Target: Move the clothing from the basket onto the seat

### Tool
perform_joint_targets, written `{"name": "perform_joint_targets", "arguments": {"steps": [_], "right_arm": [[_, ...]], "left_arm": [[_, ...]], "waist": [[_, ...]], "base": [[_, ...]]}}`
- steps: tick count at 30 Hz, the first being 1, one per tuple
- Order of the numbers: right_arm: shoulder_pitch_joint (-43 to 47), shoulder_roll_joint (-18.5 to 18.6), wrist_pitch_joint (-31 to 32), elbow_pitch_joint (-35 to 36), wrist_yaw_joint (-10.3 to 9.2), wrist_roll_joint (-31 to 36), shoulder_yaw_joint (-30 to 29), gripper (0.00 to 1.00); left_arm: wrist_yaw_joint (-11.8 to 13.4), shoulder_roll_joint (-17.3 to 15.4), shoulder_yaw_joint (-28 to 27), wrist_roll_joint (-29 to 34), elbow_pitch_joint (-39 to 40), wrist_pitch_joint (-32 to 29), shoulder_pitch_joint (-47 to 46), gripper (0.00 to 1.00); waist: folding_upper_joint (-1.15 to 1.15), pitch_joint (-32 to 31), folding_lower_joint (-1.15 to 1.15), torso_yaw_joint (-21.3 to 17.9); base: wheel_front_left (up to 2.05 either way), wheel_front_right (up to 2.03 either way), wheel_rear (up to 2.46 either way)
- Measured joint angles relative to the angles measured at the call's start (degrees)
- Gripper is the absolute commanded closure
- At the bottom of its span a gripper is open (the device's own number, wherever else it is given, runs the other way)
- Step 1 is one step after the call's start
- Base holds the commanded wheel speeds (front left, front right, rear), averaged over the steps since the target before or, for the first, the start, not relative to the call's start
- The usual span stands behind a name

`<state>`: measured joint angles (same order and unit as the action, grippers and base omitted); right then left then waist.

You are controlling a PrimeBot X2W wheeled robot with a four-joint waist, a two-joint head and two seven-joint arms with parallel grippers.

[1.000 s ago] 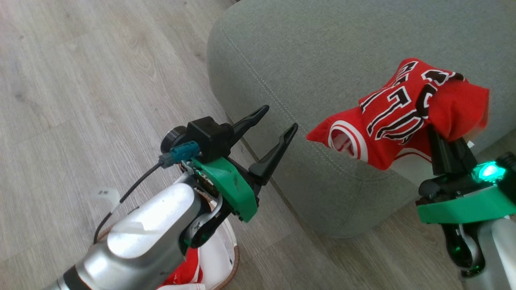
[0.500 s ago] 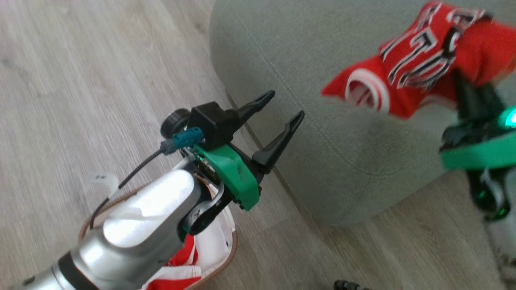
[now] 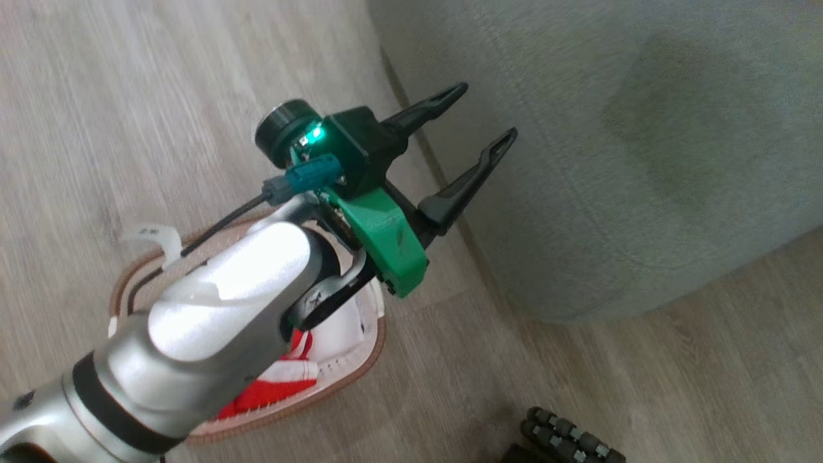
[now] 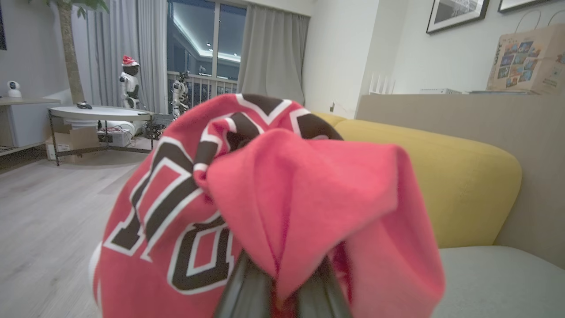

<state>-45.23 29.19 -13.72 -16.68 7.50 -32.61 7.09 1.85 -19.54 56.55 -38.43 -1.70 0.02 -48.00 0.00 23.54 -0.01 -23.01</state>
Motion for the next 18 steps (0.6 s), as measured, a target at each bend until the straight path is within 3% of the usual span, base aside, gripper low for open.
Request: {"name": "perform_joint_targets", "arguments": {"steps": [11,18], "right_arm": [[-9.3,4.9,-0.7,-18.0,0.01,0.8,-0.8,1.0],[-12.6,7.1,0.0,-25.9,0.01,2.5,0.5,1.0]], "left_arm": [[-1.3,0.5,0.7,2.1,1.0,-0.5,-4.8,0.0],[-1.4,1.0,0.8,2.9,1.3,-0.5,-6.2,0.0]], "waist": [[0.0,8.0,-0.01,4.7],[0.0,11.5,0.0,6.9]], "base": [[0.0,0.0,0.0],[0.0,0.0,0.0]]}}
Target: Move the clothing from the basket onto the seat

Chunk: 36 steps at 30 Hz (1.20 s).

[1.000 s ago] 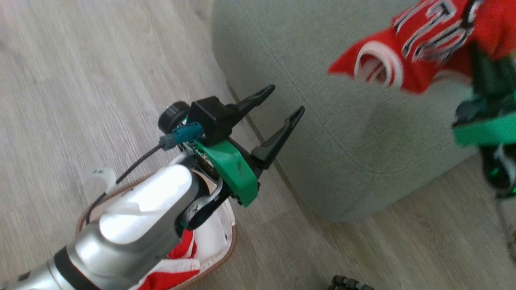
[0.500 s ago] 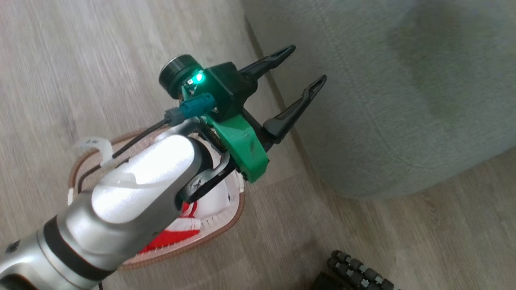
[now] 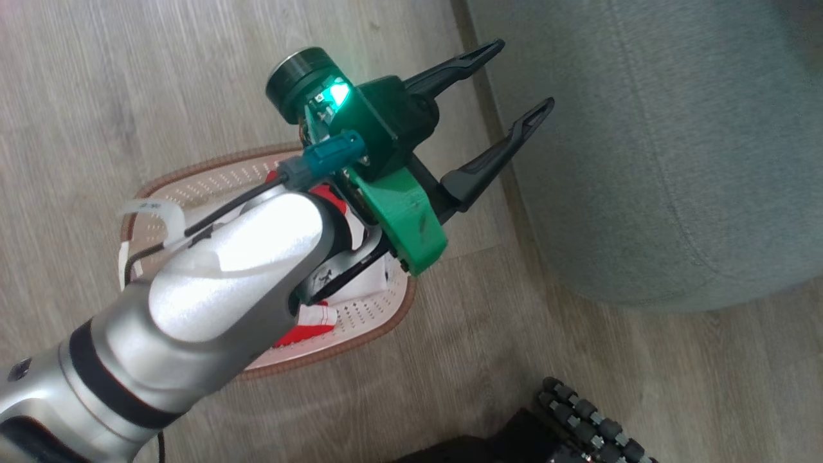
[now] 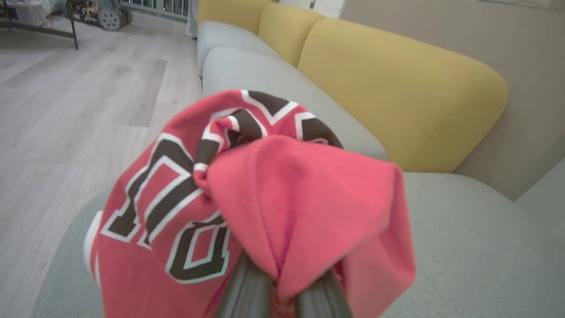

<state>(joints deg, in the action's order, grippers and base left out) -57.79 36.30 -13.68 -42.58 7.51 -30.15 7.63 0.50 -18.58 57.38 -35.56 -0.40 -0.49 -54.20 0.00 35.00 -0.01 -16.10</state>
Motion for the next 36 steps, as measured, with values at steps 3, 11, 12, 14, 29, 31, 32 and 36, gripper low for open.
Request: {"name": "perform_joint_targets", "arguments": {"steps": [3,11,12,14,29,31,32,36], "right_arm": [[-1.5,0.0,1.4,-3.3,0.0,0.8,1.2,1.0],[-3.4,0.0,13.9,-10.1,0.0,1.3,8.5,1.0],[-3.4,-0.1,16.0,-10.6,0.0,0.8,9.7,0.86],[-3.4,-0.1,18.5,-10.8,0.0,-0.6,11.0,0.63],[-1.8,2.2,28.6,-12.1,0.0,-8.1,18.2,0.0],[-0.5,2.9,28.8,-11.2,0.0,-8.7,19.4,0.0],[0.0,3.5,28.8,-10.6,0.0,-8.9,20.0,0.0],[2.0,6.7,26.4,-6.8,0.0,-10.3,21.4,0.0]], "left_arm": [[0.0,0.0,0.1,0.0,-0.1,0.0,-0.3,0.0],[-0.5,0.4,0.6,0.0,-0.7,0.1,-0.9,0.0],[-0.5,0.5,0.7,0.0,-0.7,0.2,-0.9,0.0],[-0.5,0.5,0.8,-0.1,-1.2,0.6,-0.8,0.0],[-0.4,0.9,0.9,-2.5,-4.1,3.7,1.9,0.0],[0.1,0.8,0.8,-3.1,-4.5,4.2,3.5,0.0],[0.1,0.8,0.7,-3.3,-4.8,4.5,4.2,0.0],[0.8,0.5,0.1,-4.2,-5.2,5.9,6.0,0.0]], "waist": [[0.0,1.0,-0.01,0.6],[0.0,1.1,0.01,2.2],[0.0,0.9,0.01,2.3],[0.0,0.5,0.0,2.5],[0.0,-7.2,0.01,2.4],[0.0,-9.0,0.01,2.2],[0.0,-9.9,0.01,2.1],[0.0,-13.6,0.01,1.6]], "base": [[0.0,0.0,0.0],[0.0,0.0,0.0],[0.0,0.0,0.0],[0.0,0.0,0.0],[0.0,0.0,0.0],[0.0,0.0,0.0],[0.0,0.0,0.0],[0.0,0.0,0.0]]}}
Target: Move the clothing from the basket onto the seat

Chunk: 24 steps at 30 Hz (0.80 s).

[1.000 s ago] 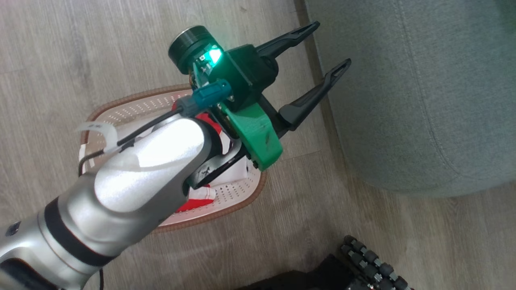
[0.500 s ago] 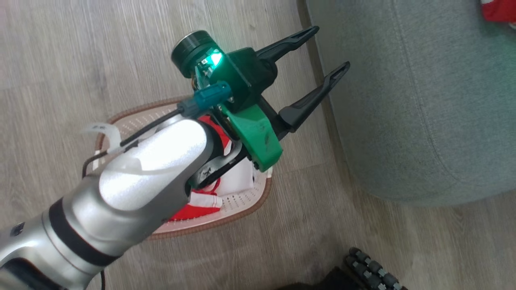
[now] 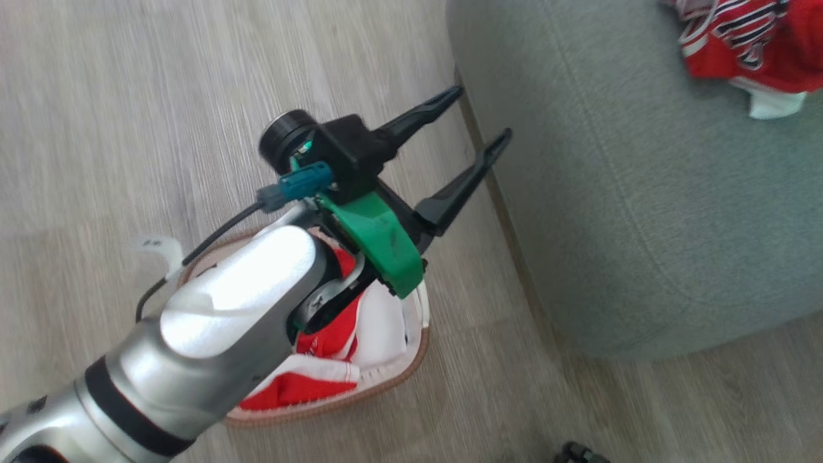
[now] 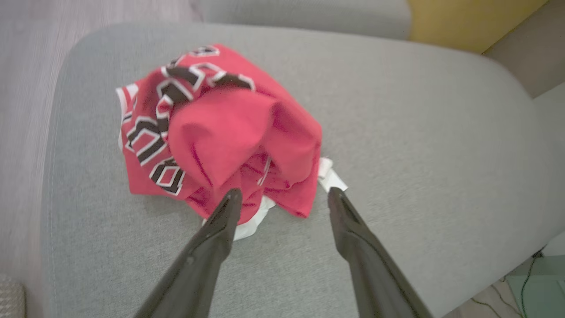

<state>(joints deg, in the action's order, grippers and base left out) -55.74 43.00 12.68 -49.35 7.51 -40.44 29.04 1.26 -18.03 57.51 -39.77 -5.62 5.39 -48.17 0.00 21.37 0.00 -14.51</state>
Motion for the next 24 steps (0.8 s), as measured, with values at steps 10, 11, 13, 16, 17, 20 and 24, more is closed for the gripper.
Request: {"name": "perform_joint_targets", "arguments": {"steps": [10,11,13,16,17,20,24], "right_arm": [[6.0,5.9,-10.5,13.0,0.0,-3.3,-0.7,0.0],[6.7,6.2,-11.4,14.1,0.0,-3.8,-1.4,0.0],[8.1,6.7,-13.2,16.2,0.0,-3.9,-2.7,0.0],[10.7,6.7,-16.1,18.3,0.0,-4.0,-6.4,0.0],[11.7,6.5,-17.0,18.9,0.0,-3.9,-7.8,0.0],[15.8,5.0,-19.6,20.8,0.0,-2.9,-12.0,0.0],[23.0,1.3,-22.2,24.2,0.0,-0.2,-18.3,0.0]], "left_arm": [[2.4,-1.5,-1.7,-2.5,-0.3,2.9,5.8,0.0],[2.7,-1.5,-2.1,-2.7,-0.2,3.1,6.3,0.0],[2.9,-1.7,-2.5,-2.9,-0.2,3.8,7.0,0.0],[3.9,-2.2,-3.0,-3.5,-0.1,4.9,8.1,0.0],[4.2,-2.5,-3.2,-3.5,0.0,4.9,8.6,0.0],[5.2,-3.7,-4.4,-4.1,0.0,5.8,10.5,0.0],[6.4,-5.2,-5.3,-4.5,0.2,6.4,12.9,0.0]], "waist": [[0.0,-8.2,0.0,-0.1],[0.0,-8.9,0.0,0.1],[0.0,-10.1,0.0,0.5],[0.0,-11.6,0.0,1.6],[0.0,-12.1,0.0,2.0],[0.0,-13.3,0.0,3.5],[0.0,-14.7,0.0,5.9]], "base": [[0.0,0.0,0.0],[0.0,0.0,0.0],[0.0,0.0,0.0],[0.0,0.0,0.0],[0.0,0.0,0.0],[0.0,0.0,0.0],[0.0,0.0,0.0]]}}
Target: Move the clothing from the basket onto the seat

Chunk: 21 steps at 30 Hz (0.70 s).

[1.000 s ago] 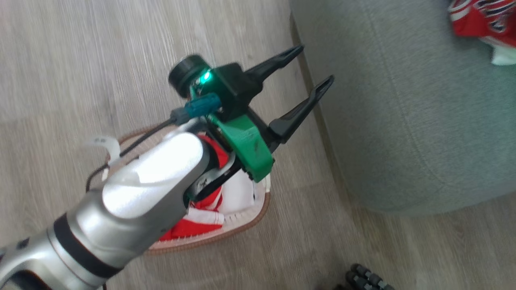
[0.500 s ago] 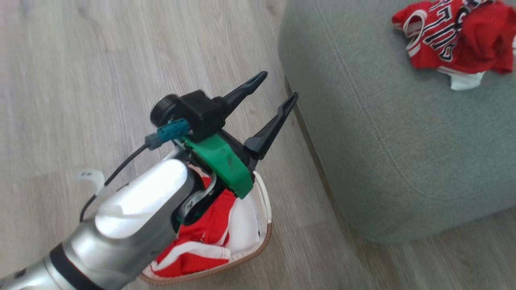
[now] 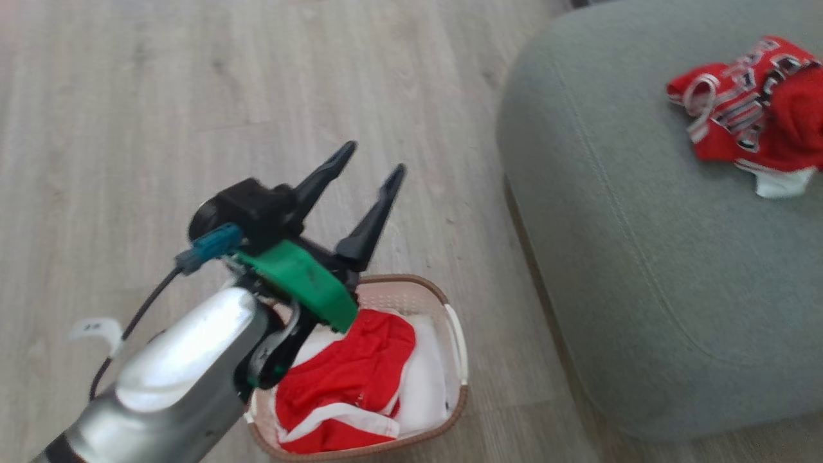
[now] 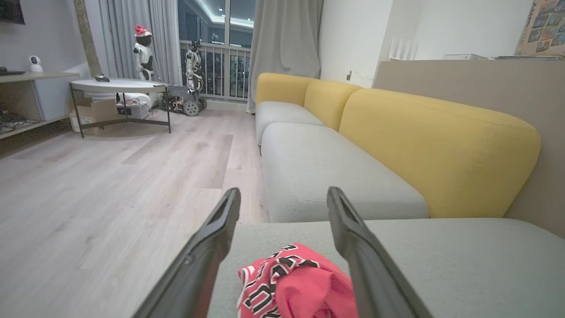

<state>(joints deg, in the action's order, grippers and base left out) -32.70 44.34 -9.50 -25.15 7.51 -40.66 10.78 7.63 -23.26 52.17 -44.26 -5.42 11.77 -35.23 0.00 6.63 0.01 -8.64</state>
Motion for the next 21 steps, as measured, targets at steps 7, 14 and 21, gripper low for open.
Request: {"name": "perform_joint_targets", "arguments": {"steps": [7,14,21], "right_arm": [[13.3,-9.2,-1.0,10.7,0.0,6.9,-9.4,0.0],[24.6,-22.0,3.1,24.6,0.0,15.5,-16.8,0.0],[31.9,-28.8,4.8,30.9,0.0,19.5,-18.2,0.0]], "left_arm": [[3.2,-2.9,-3.0,-0.9,0.4,1.3,4.4,0.0],[7.1,-4.9,-6.9,-1.7,1.4,2.1,10.8,0.0],[8.6,-5.1,-12.0,0.1,2.2,2.5,16.6,0.0]], "waist": [[0.0,-2.2,0.0,4.6],[0.0,-4.1,0.0,8.2],[0.0,-5.2,0.0,10.7]], "base": [[0.0,0.0,0.0],[0.0,0.0,0.0],[0.0,0.0,0.0]]}}
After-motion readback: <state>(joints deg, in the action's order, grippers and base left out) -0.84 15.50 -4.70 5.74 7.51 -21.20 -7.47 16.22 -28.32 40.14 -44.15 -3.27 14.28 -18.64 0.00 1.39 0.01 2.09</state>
